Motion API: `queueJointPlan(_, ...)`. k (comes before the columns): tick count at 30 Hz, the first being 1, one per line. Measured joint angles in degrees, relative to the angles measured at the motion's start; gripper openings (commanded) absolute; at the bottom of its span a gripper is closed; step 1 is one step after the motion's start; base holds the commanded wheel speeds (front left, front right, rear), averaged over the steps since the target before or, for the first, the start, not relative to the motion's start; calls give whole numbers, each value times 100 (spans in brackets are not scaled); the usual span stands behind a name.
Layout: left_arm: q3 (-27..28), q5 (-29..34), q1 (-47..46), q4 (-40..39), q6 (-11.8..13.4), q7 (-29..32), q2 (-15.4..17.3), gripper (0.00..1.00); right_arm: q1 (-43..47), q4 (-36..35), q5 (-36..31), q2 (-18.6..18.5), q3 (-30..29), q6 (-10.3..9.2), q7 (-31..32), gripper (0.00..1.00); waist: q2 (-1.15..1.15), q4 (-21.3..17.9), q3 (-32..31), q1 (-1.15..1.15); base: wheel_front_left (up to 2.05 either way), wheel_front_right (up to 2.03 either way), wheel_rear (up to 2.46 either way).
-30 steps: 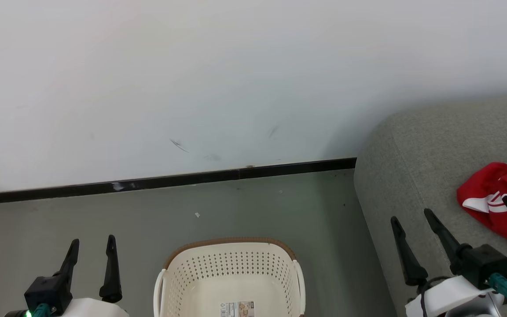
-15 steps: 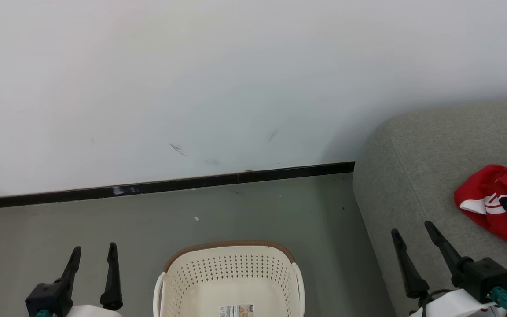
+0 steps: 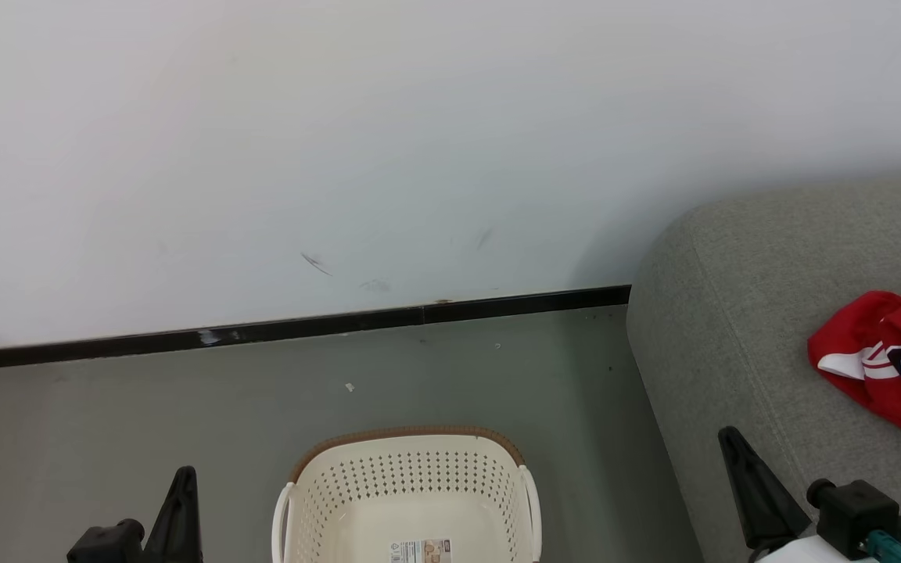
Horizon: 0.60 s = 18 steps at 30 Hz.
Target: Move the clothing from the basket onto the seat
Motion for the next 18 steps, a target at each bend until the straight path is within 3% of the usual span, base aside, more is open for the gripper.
queueJointPlan(10, 151, -565, 41, 20, -111, 165, -71, 0, 160, -118, 536, 4, 180, 0, 0, 0, 0, 0, 12, 0, 0, 0, 0)
queueJointPlan(18, 272, -1190, 40, 19, -255, 349, -129, 0, 219, -168, 1527, 3, 242, 0, 22, 0, 0, 25, 32, 3, 0, 0, 0)
